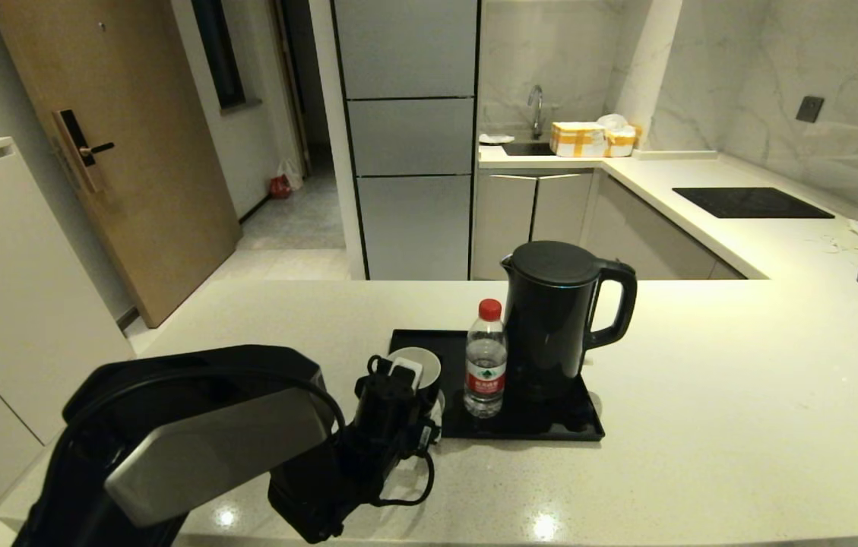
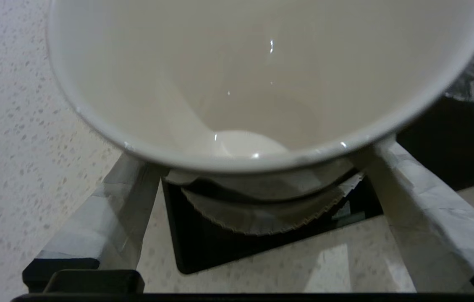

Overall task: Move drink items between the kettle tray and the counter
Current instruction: Return the tea cup to its original position

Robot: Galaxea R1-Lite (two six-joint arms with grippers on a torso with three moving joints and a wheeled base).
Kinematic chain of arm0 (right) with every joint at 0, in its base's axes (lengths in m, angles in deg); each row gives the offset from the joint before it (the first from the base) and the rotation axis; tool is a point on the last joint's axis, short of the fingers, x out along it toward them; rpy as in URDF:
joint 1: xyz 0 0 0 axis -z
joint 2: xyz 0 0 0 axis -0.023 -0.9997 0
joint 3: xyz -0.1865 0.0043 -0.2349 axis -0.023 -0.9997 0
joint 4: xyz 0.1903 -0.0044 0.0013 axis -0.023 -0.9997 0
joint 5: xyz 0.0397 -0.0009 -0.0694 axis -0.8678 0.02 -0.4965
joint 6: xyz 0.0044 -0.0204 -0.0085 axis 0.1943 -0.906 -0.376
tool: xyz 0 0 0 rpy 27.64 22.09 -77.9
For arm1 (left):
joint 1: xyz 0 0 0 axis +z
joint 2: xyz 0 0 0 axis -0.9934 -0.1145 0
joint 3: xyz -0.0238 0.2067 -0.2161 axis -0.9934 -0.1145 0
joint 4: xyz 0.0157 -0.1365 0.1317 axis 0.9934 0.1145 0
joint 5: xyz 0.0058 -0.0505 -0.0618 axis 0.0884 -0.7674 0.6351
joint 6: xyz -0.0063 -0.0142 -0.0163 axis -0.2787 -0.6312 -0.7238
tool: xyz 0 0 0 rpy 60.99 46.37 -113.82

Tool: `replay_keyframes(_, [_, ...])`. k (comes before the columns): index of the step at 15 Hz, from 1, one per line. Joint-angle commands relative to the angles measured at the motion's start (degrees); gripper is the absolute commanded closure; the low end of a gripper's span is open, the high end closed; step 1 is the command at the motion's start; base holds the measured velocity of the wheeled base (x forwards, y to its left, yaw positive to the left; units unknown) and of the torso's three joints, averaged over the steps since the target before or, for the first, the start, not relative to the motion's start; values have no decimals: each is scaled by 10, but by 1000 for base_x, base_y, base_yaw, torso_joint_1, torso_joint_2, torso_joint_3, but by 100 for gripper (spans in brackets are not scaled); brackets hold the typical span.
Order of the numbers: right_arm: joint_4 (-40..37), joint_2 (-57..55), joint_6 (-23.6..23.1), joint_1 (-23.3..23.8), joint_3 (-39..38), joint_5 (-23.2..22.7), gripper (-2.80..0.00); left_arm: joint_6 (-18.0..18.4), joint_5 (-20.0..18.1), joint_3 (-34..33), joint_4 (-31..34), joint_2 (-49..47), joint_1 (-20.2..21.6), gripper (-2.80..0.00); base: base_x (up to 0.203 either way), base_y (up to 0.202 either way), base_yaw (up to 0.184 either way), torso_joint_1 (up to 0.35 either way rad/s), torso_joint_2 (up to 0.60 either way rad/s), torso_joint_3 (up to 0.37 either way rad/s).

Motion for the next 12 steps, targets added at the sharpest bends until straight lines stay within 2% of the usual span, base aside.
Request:
replay_keyframes(1, [0,-1,-1,0,0,0,0,-1,1,-7,-3,7,0,-280,0,0,0,0,0,0])
replay_keyframes(3, [0,-1,-1,0,0,0,0,-2,2,-28,-22,19,-6,-280,0,0,0,0,0,0])
replay_keyframes(9, [0,-1,-1,0,0,0,0,0,13,-169,-110,90,-26,-280,0,0,0,0,0,0])
replay_keyframes(10, [0,-1,-1,0,0,0,0,0,15,-176,-119,96,-27,-280,0,0,0,0,0,0])
replay_keyframes(12, [0,-1,-1,0,0,0,0,1,35,-219,-143,132,-27,-280,0,0,0,0,0,0])
